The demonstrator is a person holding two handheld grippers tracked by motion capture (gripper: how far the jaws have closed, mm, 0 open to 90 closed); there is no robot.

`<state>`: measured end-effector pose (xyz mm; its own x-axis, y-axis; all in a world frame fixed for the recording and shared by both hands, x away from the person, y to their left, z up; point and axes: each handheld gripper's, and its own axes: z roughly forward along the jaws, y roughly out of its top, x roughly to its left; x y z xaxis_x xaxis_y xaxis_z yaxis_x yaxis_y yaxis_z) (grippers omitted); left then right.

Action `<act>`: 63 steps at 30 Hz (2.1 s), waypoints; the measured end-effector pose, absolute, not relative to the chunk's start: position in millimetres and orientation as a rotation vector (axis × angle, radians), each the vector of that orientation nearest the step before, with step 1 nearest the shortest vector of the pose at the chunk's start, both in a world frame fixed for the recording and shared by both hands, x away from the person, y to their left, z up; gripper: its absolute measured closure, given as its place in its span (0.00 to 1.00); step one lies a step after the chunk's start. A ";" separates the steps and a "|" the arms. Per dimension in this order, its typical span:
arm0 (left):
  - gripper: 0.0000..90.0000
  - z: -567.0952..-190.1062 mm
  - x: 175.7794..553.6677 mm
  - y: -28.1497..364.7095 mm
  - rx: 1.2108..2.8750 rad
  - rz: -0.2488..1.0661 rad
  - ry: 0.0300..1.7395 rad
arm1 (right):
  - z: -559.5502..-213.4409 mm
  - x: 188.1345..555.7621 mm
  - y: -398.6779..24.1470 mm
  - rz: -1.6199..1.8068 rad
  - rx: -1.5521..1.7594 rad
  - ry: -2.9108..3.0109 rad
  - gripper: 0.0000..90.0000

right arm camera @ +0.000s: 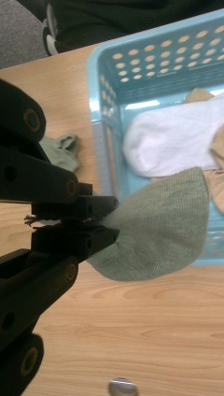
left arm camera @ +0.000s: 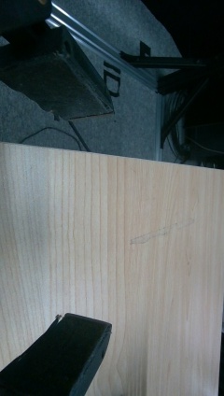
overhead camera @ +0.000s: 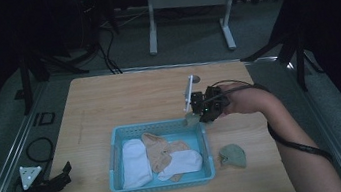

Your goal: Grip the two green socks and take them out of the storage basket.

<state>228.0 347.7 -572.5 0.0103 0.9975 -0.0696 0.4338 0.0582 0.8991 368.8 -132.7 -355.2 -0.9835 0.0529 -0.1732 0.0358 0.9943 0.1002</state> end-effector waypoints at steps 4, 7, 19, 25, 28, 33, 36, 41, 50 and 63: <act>0.01 -572.4 228.1 347.6 1.490 0.895 1.540 | -355.8 372.4 -146.0 0.151 0.115 2.952 0.95; 0.01 -572.5 228.1 347.5 1.490 0.897 1.540 | -359.5 375.3 -159.5 0.144 0.143 2.957 0.95; 0.01 -572.5 228.7 347.7 1.493 0.894 1.547 | -370.9 384.0 -210.1 0.118 0.265 2.967 0.95; 0.01 -572.5 228.6 347.6 1.494 0.896 1.547 | -377.4 390.2 -223.6 0.085 0.306 2.969 0.95; 0.01 -572.5 228.6 347.6 1.494 0.896 1.547 | -384.7 394.8 -227.9 0.096 0.318 2.976 0.95; 0.01 -572.5 228.6 347.7 1.495 0.894 1.546 | -405.7 404.6 -233.8 0.052 0.333 2.994 0.95; 0.01 -572.5 228.5 347.5 1.495 0.895 1.543 | -419.0 409.3 -235.0 0.026 0.345 3.002 0.95; 0.01 -572.5 228.5 347.4 1.496 0.898 1.544 | -441.6 416.6 -235.0 0.014 0.357 3.004 0.95; 0.01 -572.5 228.6 347.5 1.495 0.896 1.543 | -483.0 419.8 -229.6 -0.011 0.355 3.027 0.95; 0.01 -572.5 228.7 347.6 1.496 0.892 1.545 | -509.9 412.2 -225.5 0.037 0.417 3.073 0.78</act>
<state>228.7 347.6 -572.5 0.0093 0.9977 -0.0668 0.4407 0.0558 0.8959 412.2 -225.5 -509.9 -0.9631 0.2667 -0.0365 0.2658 0.9636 0.0292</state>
